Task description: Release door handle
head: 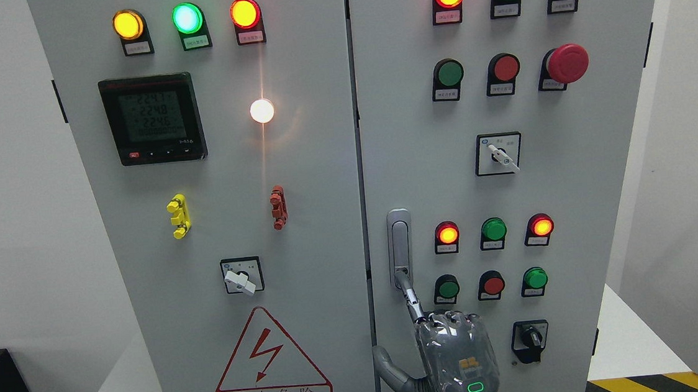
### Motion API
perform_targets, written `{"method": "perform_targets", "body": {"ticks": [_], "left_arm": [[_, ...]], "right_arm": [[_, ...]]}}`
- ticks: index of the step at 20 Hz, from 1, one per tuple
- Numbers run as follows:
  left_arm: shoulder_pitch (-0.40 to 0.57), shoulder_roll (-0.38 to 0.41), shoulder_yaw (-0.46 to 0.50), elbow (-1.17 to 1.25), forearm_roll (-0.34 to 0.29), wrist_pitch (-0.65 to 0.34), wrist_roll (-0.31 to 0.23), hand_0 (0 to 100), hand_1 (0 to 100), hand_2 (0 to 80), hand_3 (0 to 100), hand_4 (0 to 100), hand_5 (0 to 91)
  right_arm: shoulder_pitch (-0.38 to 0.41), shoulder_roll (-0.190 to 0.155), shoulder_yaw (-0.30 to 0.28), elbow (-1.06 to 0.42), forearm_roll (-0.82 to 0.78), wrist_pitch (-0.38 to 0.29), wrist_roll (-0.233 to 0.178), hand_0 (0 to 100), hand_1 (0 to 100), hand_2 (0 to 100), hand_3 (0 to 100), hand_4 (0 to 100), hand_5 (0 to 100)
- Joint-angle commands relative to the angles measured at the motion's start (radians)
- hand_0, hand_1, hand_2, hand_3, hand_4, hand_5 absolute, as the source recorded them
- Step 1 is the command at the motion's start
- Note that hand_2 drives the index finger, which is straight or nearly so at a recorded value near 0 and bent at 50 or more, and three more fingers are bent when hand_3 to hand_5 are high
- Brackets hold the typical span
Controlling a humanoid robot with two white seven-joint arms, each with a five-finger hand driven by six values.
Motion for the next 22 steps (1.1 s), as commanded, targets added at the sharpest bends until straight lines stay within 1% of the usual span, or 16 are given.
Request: {"method": "perform_targets", "body": {"ticks": [1, 22], "left_arm": [[-0.026, 0.000, 0.000, 0.029, 0.000, 0.000, 0.001, 12, 56, 0.0, 0, 0, 0.0], [-0.026, 0.000, 0.000, 0.029, 0.000, 0.000, 0.001, 12, 56, 0.0, 0, 0, 0.0]], "right_arm": [[0.003, 0.000, -0.001, 0.034, 0.000, 0.001, 0.000, 29, 25, 4, 100, 100, 100], [0.006, 0.001, -0.001, 0.046, 0.000, 0.001, 0.001, 30, 25, 5, 100, 100, 100]]}}
